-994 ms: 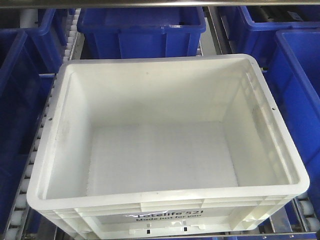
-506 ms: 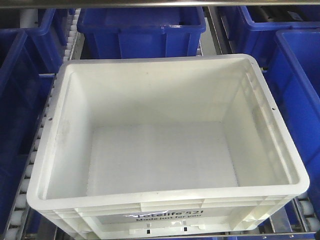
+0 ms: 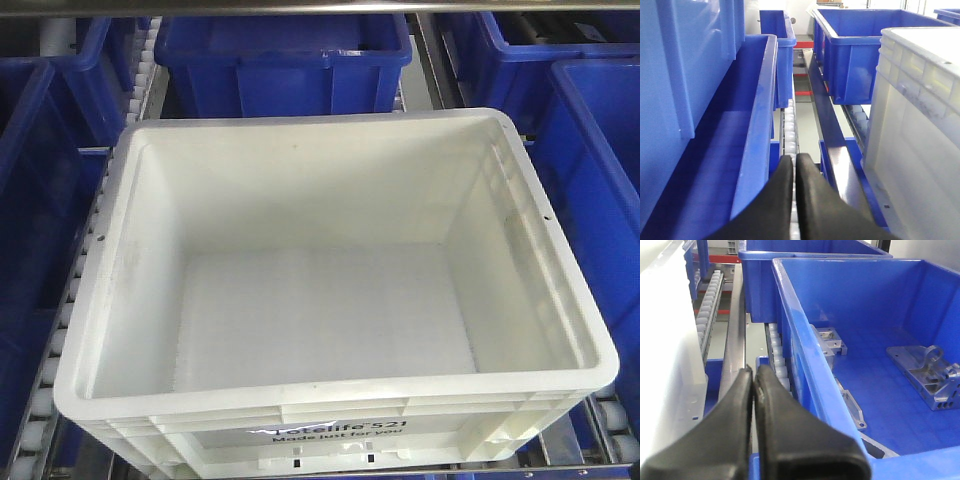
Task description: Move bin from left to right shelf
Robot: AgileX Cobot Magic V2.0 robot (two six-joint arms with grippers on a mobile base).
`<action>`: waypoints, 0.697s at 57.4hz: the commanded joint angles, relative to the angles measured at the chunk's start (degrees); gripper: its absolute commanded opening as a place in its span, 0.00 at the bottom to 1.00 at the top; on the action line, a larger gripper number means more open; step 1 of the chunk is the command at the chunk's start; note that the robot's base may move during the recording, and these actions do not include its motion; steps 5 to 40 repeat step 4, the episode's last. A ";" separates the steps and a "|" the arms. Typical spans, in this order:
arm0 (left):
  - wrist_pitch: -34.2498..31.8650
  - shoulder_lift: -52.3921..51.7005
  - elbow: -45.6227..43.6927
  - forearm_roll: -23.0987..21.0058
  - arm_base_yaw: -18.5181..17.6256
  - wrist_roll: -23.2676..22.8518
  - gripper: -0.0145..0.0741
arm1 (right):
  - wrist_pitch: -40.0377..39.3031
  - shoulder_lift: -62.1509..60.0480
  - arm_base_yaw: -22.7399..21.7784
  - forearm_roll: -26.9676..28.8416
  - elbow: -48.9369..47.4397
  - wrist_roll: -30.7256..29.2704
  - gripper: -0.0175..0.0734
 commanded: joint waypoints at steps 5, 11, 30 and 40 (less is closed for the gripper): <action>-4.12 -0.92 1.12 0.00 -0.15 -0.48 0.16 | -3.97 -0.23 -0.08 -0.24 1.04 -0.28 0.18; -4.12 -0.92 1.12 0.00 -0.15 -0.48 0.16 | -3.97 -0.23 -0.08 -0.24 1.04 -0.28 0.18; -4.12 -0.92 1.12 0.00 -0.15 -0.48 0.16 | -3.97 -0.23 -0.08 -0.24 1.04 -0.28 0.18; -4.12 -0.92 1.12 0.00 -0.15 -0.48 0.16 | -3.97 -0.23 -0.08 -0.24 1.04 -0.28 0.18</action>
